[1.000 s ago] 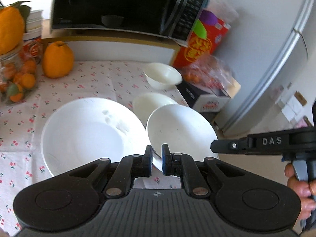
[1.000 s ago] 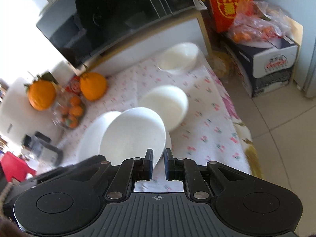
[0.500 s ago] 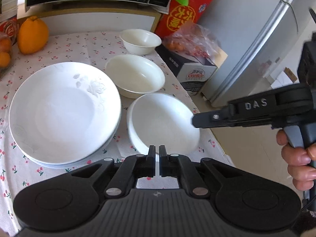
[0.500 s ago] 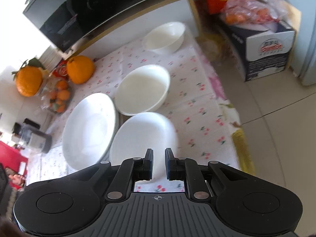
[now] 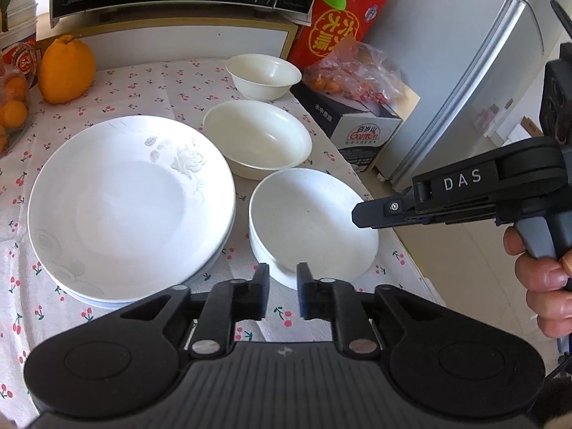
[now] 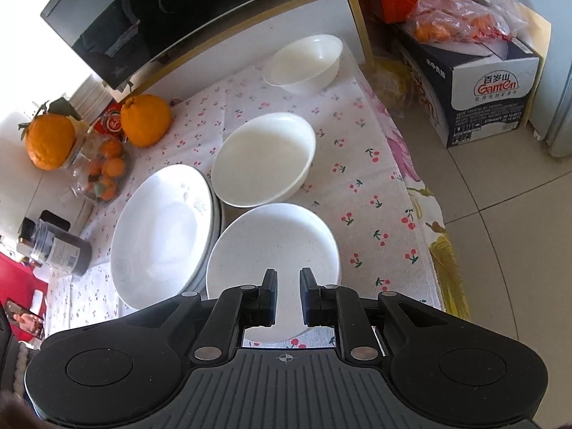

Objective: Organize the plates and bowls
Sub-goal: 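Lower the white bowl into the cream bowl and open both grippers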

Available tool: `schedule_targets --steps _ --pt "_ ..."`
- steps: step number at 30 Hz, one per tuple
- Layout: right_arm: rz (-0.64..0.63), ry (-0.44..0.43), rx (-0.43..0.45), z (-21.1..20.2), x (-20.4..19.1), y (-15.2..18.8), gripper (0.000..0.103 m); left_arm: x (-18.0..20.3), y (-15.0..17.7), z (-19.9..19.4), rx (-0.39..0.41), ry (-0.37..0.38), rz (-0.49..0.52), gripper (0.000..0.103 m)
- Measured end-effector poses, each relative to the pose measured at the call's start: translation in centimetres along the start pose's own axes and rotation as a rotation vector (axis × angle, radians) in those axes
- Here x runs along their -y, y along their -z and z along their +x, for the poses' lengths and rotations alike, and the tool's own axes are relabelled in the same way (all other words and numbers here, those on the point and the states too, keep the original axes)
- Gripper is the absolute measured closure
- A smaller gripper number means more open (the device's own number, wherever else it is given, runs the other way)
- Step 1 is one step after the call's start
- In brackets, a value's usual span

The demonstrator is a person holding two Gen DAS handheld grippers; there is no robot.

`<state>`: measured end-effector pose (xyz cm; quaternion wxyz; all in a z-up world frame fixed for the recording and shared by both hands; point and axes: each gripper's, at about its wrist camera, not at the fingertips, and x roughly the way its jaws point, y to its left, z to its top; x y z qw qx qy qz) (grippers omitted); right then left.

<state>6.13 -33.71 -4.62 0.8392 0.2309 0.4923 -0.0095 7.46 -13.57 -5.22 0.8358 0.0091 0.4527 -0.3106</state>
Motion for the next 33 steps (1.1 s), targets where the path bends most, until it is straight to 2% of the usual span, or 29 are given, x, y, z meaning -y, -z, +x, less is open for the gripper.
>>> schedule_targets --steps 4,8,12,14,17,21,23,29,33 --pt "0.06 -0.011 0.009 -0.1 0.4 -0.4 0.069 0.0 -0.1 -0.4 0.013 -0.016 0.015 0.078" --pt "0.099 -0.028 0.03 -0.3 0.4 -0.8 0.047 0.2 -0.3 -0.7 0.026 -0.026 0.037 0.06" --pt "0.131 -0.041 0.044 -0.3 0.5 -1.2 0.044 0.4 -0.3 -1.0 0.043 -0.031 0.054 0.051" --pt "0.154 -0.045 0.054 -0.3 0.7 -1.3 0.04 0.5 -0.4 -1.1 0.051 -0.032 0.064 0.042" --pt "0.174 -0.051 0.082 -0.6 0.9 -1.6 0.037 0.5 -0.5 -1.0 0.068 -0.048 0.076 0.037" --pt "0.2 -0.067 0.133 -0.9 1.1 -2.0 0.035 0.3 -1.6 -0.9 0.109 -0.092 0.088 0.031" --pt "0.206 -0.069 0.161 -0.9 1.3 -2.2 0.035 0.2 -2.5 -0.8 0.139 -0.118 0.109 0.024" --pt "0.259 -0.058 0.208 0.2 2.2 -3.3 0.033 -0.3 -5.5 0.4 0.184 -0.211 0.175 0.011" --pt "0.321 -0.075 0.214 1.8 2.6 -4.3 0.033 -1.0 -7.4 2.2 0.193 -0.256 0.245 0.009"
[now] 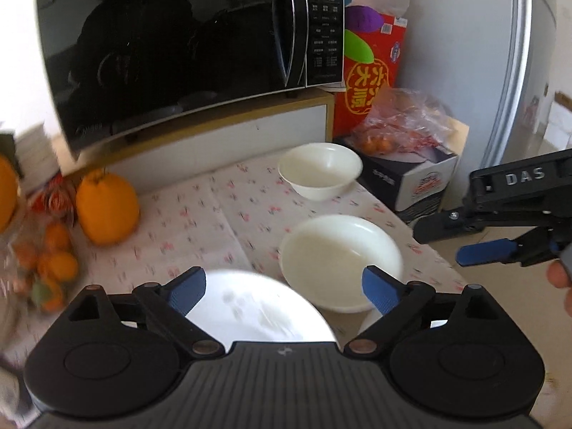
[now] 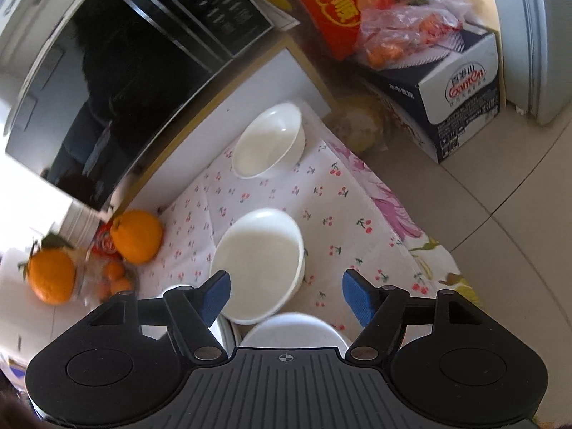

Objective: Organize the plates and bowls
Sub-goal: 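Lower the white bowl into the cream bowl and open both grippers, then close both grippers on the rim of the nested bowls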

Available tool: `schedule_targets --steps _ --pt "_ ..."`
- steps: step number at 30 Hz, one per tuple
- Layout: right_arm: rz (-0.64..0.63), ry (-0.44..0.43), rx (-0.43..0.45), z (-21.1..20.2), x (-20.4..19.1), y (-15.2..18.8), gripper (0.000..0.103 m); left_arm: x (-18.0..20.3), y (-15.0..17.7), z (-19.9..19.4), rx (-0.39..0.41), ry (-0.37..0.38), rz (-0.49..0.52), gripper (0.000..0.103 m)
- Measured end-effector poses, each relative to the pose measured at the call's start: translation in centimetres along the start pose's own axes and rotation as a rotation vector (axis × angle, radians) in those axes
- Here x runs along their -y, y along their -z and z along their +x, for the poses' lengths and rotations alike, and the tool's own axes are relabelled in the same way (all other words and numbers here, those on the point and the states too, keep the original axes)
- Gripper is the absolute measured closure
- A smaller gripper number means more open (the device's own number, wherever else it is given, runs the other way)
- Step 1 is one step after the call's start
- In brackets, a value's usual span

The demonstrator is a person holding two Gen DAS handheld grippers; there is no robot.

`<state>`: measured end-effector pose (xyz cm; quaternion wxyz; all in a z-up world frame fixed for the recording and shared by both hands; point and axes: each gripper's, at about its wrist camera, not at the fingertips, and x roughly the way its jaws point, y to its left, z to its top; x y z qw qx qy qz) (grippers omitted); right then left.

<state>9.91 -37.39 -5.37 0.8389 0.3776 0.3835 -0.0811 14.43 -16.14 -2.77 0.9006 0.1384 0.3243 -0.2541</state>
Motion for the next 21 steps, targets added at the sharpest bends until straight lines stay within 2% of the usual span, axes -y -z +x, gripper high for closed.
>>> schedule_targets --steps 3,10,15,21 --pt "0.022 0.003 -0.007 1.2 0.0 -0.1 0.033 -0.1 -0.6 2.0 -0.021 0.005 0.046 0.014" --pt "0.029 0.038 -0.022 3.2 0.7 -0.3 0.034 0.5 -0.7 4.6 -0.062 0.054 0.103 0.033" --pt "0.026 0.036 -0.034 3.9 1.0 -0.2 0.043 0.8 -0.7 5.8 -0.082 0.07 0.107 0.043" --pt "0.008 0.042 -0.045 4.4 1.0 0.0 0.061 0.8 -0.5 6.7 -0.103 0.079 0.103 0.058"
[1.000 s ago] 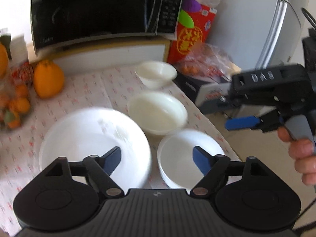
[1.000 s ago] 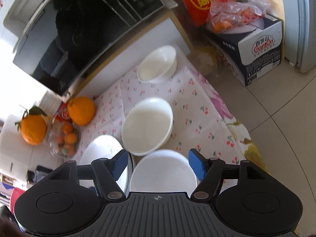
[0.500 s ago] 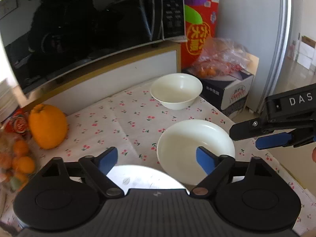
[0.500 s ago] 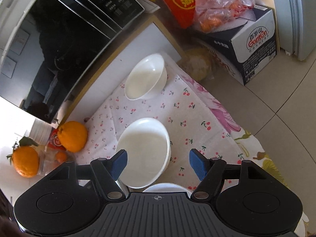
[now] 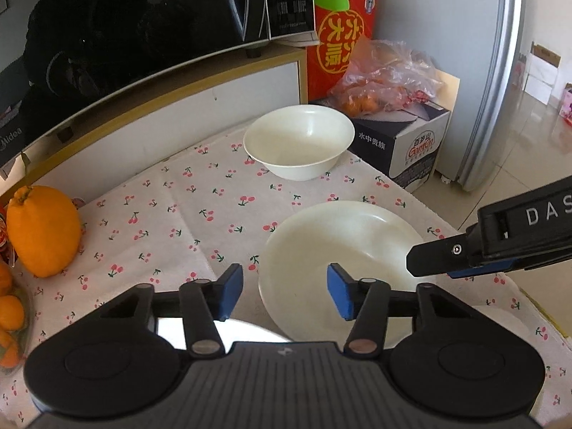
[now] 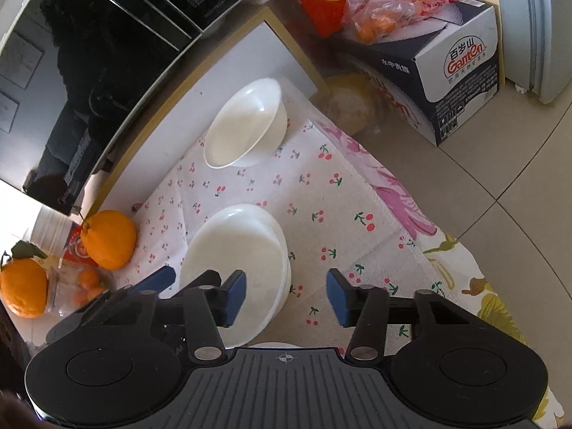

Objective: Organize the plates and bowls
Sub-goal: 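Close both grippers on the rim of the nested bowls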

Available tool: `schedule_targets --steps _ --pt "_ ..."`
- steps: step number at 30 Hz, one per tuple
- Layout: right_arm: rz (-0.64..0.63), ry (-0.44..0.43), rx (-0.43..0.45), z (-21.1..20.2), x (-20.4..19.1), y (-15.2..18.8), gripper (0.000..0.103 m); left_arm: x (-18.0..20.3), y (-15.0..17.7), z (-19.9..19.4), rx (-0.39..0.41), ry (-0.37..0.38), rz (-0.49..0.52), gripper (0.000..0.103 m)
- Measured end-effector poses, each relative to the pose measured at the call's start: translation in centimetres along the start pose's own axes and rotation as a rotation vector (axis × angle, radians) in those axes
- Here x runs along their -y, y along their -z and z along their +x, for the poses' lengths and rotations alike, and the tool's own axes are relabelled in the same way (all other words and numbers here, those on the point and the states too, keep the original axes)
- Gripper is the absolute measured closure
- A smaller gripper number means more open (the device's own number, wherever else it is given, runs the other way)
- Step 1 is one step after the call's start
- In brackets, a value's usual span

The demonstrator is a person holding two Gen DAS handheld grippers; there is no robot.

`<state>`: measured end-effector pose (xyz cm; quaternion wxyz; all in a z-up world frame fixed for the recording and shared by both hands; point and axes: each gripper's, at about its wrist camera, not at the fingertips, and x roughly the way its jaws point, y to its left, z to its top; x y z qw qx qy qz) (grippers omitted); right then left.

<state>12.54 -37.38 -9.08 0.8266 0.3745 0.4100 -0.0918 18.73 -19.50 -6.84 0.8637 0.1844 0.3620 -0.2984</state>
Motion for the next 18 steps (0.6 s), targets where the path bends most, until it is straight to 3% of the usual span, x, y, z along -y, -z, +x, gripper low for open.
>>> schedule_targets --steps 8,18 --pt "-0.017 -0.021 -0.017 0.5 -0.1 0.1 0.088 -0.3 0.0 0.5 -0.009 0.006 -0.011 0.086" --pt "-0.018 -0.044 0.039 -1.1 -0.8 -0.4 0.088 -1.0 -0.4 -0.6 0.021 0.027 -0.071 0.091"
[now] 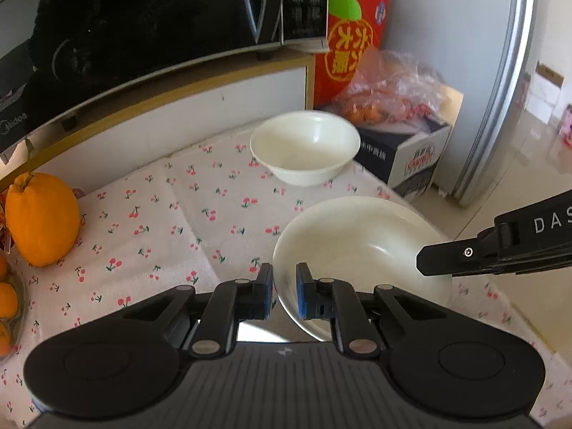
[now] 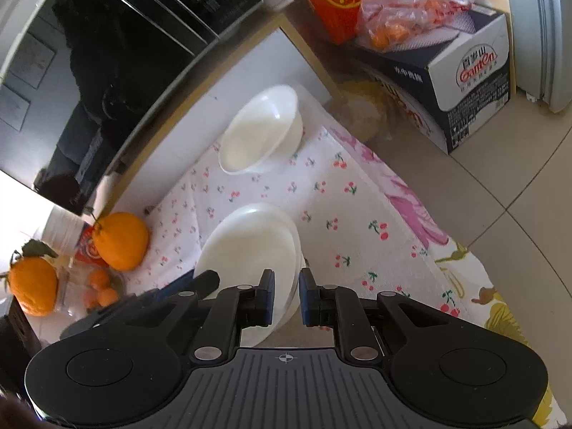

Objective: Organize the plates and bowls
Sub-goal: 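Close both grippers on the rim of the nested bowls, then lift the nested bowls with both grippers and carry them toward the plate stack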

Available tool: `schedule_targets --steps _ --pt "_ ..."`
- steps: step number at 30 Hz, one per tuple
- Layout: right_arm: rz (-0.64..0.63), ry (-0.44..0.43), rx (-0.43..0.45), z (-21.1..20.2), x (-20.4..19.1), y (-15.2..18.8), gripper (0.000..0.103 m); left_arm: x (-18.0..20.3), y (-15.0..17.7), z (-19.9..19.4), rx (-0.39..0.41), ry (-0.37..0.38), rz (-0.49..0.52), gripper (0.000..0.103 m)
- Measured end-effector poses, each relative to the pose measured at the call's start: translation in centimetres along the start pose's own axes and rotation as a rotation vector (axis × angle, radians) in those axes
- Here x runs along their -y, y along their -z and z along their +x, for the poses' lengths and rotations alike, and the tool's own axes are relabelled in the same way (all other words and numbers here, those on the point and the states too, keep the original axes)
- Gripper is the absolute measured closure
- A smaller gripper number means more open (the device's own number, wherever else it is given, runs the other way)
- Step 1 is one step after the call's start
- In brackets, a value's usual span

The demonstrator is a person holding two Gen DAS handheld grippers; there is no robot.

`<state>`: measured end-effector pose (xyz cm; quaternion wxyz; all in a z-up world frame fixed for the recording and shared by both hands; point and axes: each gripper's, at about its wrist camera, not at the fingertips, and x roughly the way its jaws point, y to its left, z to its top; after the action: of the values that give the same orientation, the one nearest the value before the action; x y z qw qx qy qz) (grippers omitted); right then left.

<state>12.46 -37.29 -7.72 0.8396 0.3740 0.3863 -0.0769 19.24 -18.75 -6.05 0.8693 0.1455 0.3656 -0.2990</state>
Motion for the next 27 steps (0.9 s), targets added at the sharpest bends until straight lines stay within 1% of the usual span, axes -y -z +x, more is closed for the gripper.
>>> schedule_targets --steps 8,11,16,21,27 --pt "-0.029 -0.016 0.052 -2.9 -1.1 -0.5 0.088 0.4 -1.0 -2.8 0.073 0.014 -0.04 0.091" --pt "-0.044 -0.023 0.058 -4.1 -1.4 -0.4 0.088 0.7 -1.0 -3.8 0.079 0.018 -0.045 0.091" --pt "-0.074 -0.026 0.051 -5.9 -2.0 0.2 0.088 1.1 -0.2 -5.0 0.056 0.026 -0.069 0.091" --pt "-0.127 -0.011 0.021 -7.3 -2.3 1.1 0.088 1.8 1.0 -6.3 0.024 0.029 -0.086 0.091" --pt "-0.231 0.019 -0.03 -8.8 -2.4 2.6 0.088 2.7 2.5 -7.5 -0.021 0.041 -0.099 0.091"
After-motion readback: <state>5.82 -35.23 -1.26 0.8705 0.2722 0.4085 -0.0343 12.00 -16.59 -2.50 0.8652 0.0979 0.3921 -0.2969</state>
